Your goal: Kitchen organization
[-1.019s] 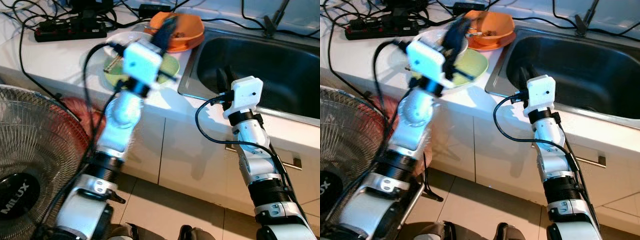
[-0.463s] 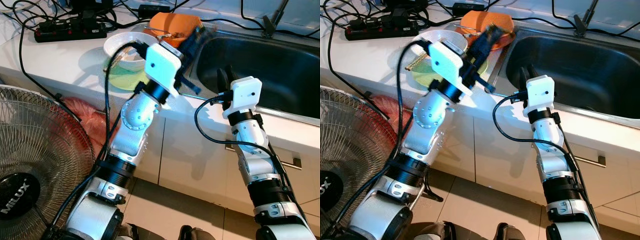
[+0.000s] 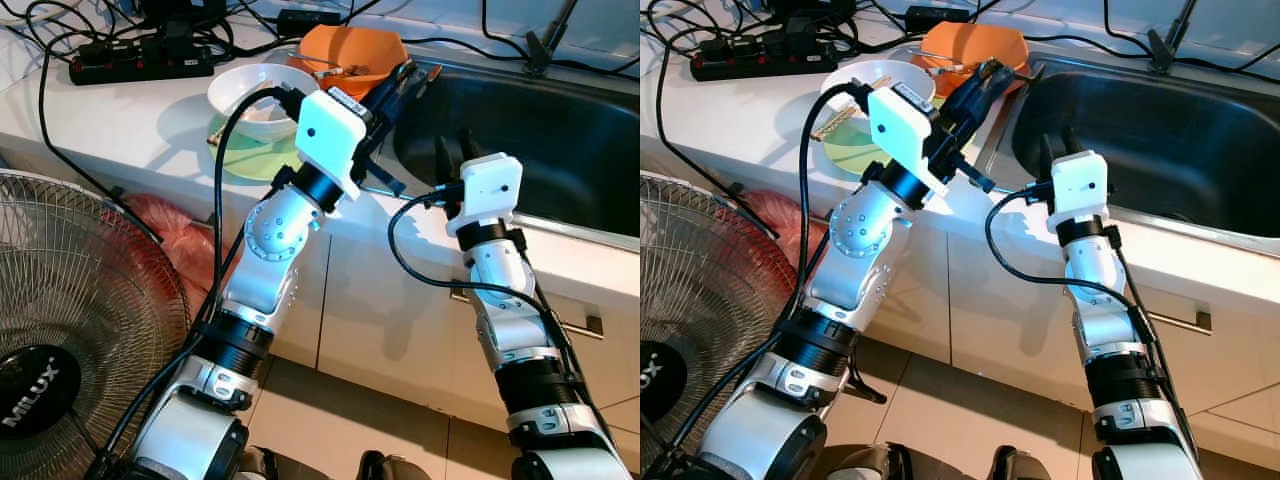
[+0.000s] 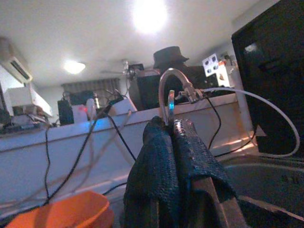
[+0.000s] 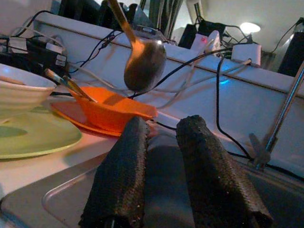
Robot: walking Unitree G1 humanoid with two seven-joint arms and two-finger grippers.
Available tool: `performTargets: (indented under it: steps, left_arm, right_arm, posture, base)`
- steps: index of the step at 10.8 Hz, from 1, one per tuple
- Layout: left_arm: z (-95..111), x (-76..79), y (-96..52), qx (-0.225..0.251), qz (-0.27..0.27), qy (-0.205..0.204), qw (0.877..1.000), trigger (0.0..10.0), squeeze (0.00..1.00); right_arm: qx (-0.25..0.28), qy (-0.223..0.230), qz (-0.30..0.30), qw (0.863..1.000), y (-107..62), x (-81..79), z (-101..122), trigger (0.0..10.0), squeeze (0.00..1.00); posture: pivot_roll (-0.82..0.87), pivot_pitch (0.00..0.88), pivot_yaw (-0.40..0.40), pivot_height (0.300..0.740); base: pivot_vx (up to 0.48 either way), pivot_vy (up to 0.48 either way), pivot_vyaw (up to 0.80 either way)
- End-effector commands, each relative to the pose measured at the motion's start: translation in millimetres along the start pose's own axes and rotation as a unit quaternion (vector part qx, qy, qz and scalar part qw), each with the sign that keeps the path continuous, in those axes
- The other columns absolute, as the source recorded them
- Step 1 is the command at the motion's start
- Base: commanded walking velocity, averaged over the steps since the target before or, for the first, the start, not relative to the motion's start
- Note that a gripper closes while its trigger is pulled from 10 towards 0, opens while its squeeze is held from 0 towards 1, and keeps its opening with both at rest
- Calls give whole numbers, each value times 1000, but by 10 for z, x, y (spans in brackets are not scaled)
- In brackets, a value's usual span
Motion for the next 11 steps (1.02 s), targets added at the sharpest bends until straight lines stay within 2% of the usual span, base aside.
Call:
performTargets:
  steps: [1,4,8,11]
  left_arm:
    - [17,35,-3,3,-7,-14,1000,10000,0]
    - [-39,119,-20,-9,-25,-29,999,10000,0]
    - [-96,224,-44,-22,-46,-42,998,10000,0]
    - [-104,268,-50,-23,-52,-46,997,10000,0]
  right_arm:
    - [32,-1,-10,999,44,35,158,10000,0]
    - [55,6,-9,998,98,15,303,10000,0]
    - [54,12,-1,998,86,-31,298,10000,0]
    - [57,25,17,998,63,-139,318,10000,0]
  posture:
    - [10,106,10,740]
    - [11,108,9,740]
    - [12,109,10,740]
    - [8,111,13,740]
  base:
    - [0,0,0]
    - [0,0,0]
    - [0,0,0]
    - [0,0,0]
Point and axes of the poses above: a point about 5 cm out from each wrist's last joint towards the gripper, its own y axis pointing out of the wrist towards the gripper, its own z axis along the axis of the wrist's last joint, x = y × z, the point moved 6 cm from there along y, pointing out of the wrist towards the gripper, and after that the axes turned 3 degrees about -y, right-handed, at the moved point
